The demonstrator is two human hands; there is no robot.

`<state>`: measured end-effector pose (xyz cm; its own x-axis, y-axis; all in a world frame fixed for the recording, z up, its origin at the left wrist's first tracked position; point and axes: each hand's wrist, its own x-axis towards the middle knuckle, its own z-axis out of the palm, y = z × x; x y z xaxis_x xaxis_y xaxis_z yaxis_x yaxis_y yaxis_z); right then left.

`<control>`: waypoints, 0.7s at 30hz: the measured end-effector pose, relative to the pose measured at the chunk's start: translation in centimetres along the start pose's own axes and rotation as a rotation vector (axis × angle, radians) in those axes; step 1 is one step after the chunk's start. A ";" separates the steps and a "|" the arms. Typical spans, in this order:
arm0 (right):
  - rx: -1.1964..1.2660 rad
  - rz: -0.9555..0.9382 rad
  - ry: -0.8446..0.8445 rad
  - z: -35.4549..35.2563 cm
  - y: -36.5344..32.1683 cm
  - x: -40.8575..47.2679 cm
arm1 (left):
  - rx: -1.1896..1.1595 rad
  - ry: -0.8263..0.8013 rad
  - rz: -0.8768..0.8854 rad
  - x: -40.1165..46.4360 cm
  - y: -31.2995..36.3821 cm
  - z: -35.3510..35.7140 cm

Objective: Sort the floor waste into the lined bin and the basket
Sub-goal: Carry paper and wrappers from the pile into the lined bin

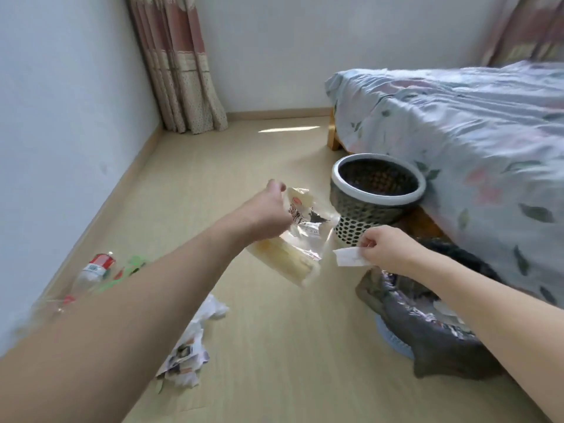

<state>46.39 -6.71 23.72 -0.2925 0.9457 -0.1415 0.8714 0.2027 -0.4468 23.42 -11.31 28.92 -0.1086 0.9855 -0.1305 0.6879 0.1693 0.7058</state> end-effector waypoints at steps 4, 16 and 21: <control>0.028 0.203 0.034 -4.0 8.7 -2.2 | -0.092 0.026 0.128 2.9 8.6 8.7; 0.135 0.469 -0.092 -1.2 22.9 -3.0 | 0.155 -0.085 0.143 6.3 13.9 27.9; 0.164 0.449 -0.091 0.0 23.4 -1.9 | 0.718 -0.216 0.213 7.6 11.5 31.9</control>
<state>67.33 -3.79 13.57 0.0584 0.9030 -0.4257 0.8482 -0.2698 -0.4559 53.40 -2.25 13.85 0.1692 0.9590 -0.2275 0.9824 -0.1456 0.1171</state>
